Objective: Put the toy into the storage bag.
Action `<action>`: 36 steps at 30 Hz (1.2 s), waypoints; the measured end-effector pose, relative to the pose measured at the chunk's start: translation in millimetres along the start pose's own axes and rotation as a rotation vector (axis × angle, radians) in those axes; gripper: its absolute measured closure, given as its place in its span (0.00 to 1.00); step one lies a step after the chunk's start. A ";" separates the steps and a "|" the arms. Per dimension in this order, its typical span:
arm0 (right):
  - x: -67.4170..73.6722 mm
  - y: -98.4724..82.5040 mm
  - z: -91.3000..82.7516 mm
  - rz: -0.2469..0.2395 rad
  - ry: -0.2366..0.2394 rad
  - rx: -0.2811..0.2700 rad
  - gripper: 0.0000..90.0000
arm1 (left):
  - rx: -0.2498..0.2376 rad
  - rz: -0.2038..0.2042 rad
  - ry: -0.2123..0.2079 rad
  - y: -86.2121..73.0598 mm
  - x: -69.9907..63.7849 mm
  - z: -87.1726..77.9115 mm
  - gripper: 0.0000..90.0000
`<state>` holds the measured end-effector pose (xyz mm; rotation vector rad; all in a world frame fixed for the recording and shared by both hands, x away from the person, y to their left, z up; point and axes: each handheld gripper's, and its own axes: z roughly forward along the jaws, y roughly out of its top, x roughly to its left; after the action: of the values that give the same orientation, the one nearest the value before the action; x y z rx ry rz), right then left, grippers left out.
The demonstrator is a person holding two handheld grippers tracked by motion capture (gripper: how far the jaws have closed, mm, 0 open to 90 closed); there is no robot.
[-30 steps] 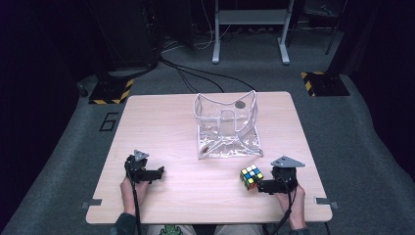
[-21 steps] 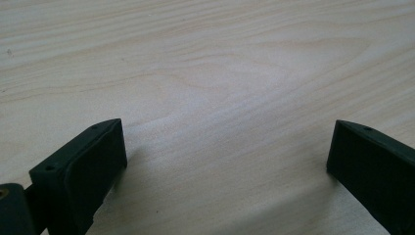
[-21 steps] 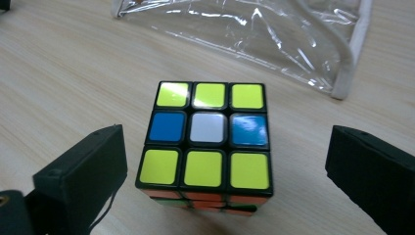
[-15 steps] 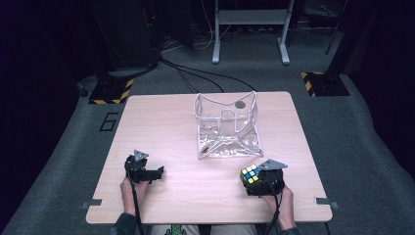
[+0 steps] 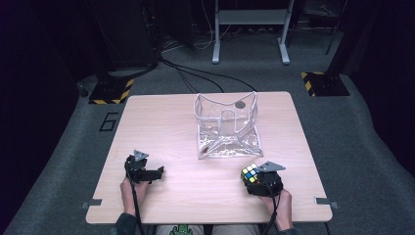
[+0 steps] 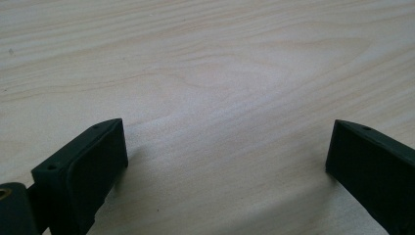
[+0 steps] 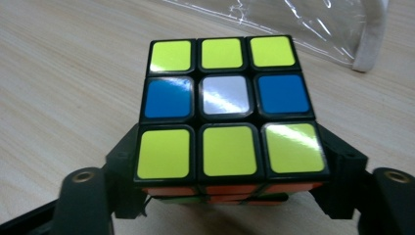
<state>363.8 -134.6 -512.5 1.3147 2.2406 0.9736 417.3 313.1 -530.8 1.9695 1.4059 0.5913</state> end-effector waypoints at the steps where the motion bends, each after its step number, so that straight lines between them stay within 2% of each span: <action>1: 0.7 -0.2 0.4 -0.002 -0.002 0.007 0.35 | -0.003 0.000 0.001 0.0 0.1 0.2 0.02; 4: 1.9 0.3 0.0 -0.014 -0.013 0.011 0.35 | -0.002 -0.003 0.000 -0.1 0.0 0.1 0.02; 11: 2.2 -0.6 -2.2 0.000 -0.017 -0.013 0.36 | -0.003 -0.005 0.002 -0.2 -0.1 0.1 0.02; 15: 3.5 2.4 -3.6 -0.015 -0.021 -0.024 0.36 | -0.004 -0.003 0.003 -0.1 -0.1 0.2 0.02; 19: 3.3 6.1 -7.7 -0.006 -0.008 -0.050 0.36 | -0.004 -0.004 0.003 -0.2 -0.1 0.1 0.02; 26: 0.2 11.4 -18.7 -0.009 -0.006 -0.062 0.36 | -0.004 -0.003 0.002 -0.1 0.0 0.2 0.02; 36: -2.9 18.8 -28.2 -0.007 -0.031 -0.076 0.36 | -0.002 0.007 0.000 0.2 0.2 0.2 0.02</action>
<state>359.6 -141.6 -479.5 1.2796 2.1626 1.0184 417.5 313.3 -530.8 1.9731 1.3986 0.5952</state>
